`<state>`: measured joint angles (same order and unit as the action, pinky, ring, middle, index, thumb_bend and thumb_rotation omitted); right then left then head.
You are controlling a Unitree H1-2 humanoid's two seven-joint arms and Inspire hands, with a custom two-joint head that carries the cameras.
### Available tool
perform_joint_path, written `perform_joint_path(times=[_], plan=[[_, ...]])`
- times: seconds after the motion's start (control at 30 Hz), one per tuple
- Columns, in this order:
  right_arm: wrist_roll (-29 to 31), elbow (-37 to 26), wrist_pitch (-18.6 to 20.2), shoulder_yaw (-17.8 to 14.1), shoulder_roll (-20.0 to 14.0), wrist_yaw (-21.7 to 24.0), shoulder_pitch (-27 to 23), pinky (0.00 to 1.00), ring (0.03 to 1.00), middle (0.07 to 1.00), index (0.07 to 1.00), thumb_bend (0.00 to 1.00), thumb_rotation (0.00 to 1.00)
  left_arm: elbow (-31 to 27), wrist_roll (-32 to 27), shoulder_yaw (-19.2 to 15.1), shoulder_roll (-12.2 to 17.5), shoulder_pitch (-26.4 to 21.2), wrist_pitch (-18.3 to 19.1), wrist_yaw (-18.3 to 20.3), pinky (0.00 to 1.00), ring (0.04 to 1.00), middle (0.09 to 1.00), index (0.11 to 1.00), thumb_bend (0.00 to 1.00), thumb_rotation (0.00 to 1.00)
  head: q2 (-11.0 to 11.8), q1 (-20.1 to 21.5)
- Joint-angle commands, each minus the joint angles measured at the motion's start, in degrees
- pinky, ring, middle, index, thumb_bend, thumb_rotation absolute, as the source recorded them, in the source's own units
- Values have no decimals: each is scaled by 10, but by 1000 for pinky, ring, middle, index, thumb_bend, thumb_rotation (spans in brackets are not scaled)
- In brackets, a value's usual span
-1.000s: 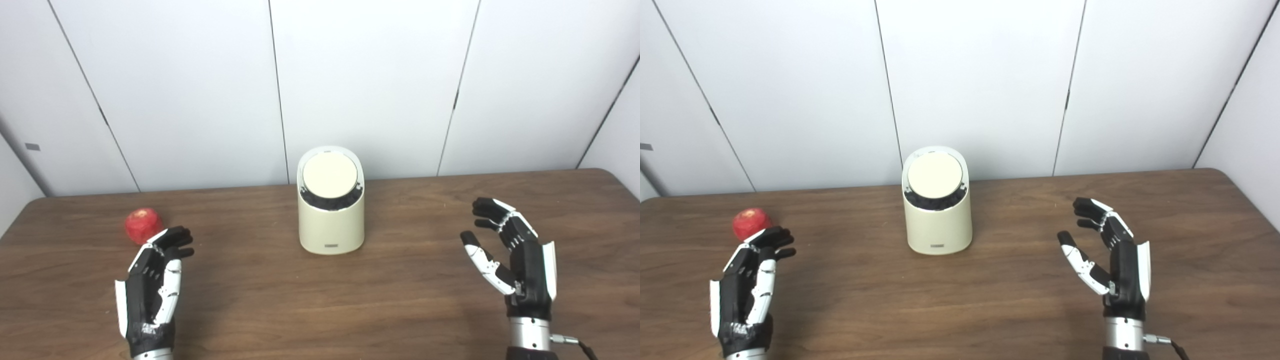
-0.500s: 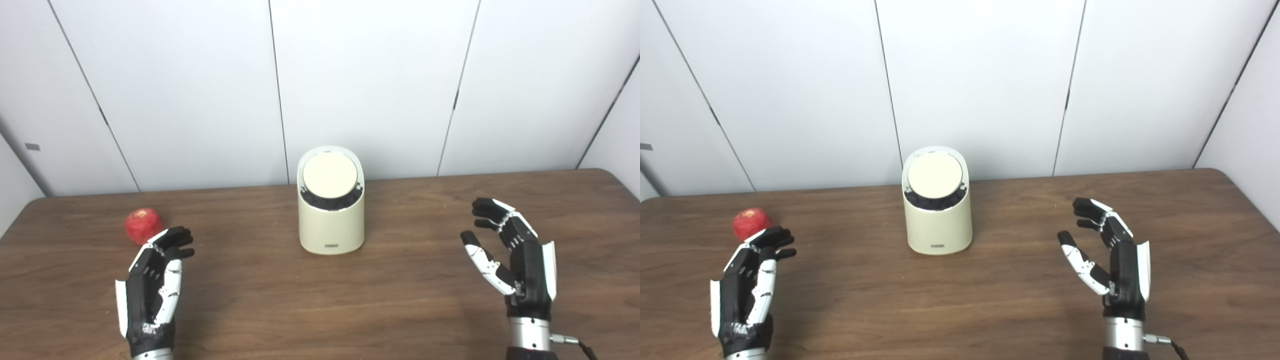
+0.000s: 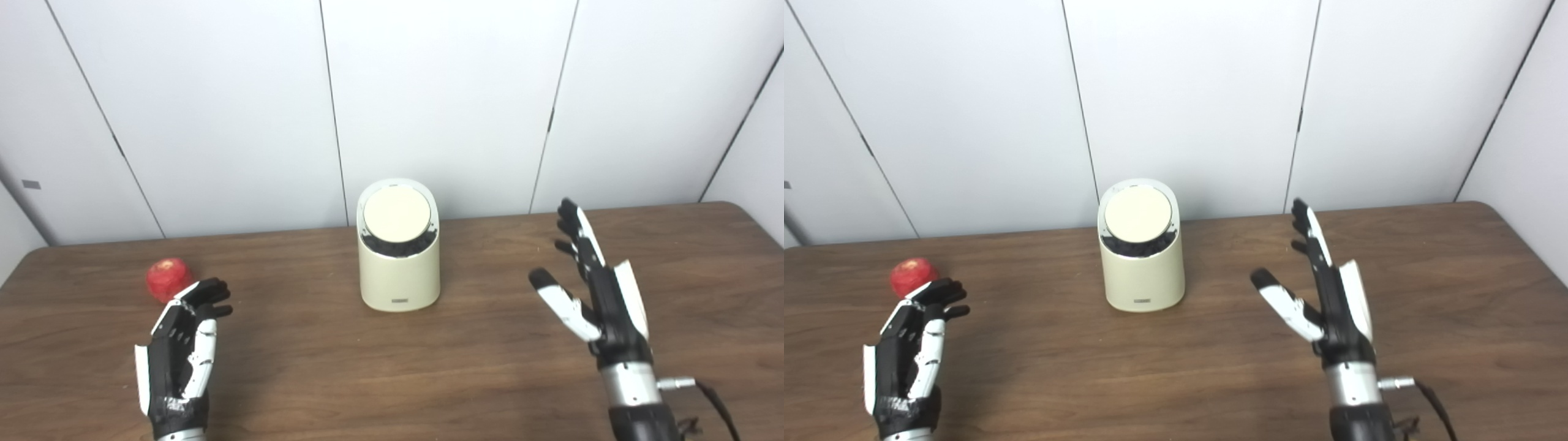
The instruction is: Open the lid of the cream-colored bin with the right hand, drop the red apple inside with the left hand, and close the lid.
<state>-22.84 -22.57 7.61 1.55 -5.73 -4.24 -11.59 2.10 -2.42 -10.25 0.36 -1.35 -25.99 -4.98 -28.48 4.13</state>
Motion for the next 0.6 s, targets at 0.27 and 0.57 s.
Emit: perform_joint_path(times=[0.27,0.57], plan=[[-103,10,124,35,-6,53,-145,787,924,1000,1000,853,699,32,2,-7,0,11,-9,9,609,687,694,682,279,461,-1,-1],[-152,88,170,72,-3,67,-211,801,971,1000,1000,897,599,29,11,-4,0,14,-9,6,610,691,700,687,284,479,-4,-3]])
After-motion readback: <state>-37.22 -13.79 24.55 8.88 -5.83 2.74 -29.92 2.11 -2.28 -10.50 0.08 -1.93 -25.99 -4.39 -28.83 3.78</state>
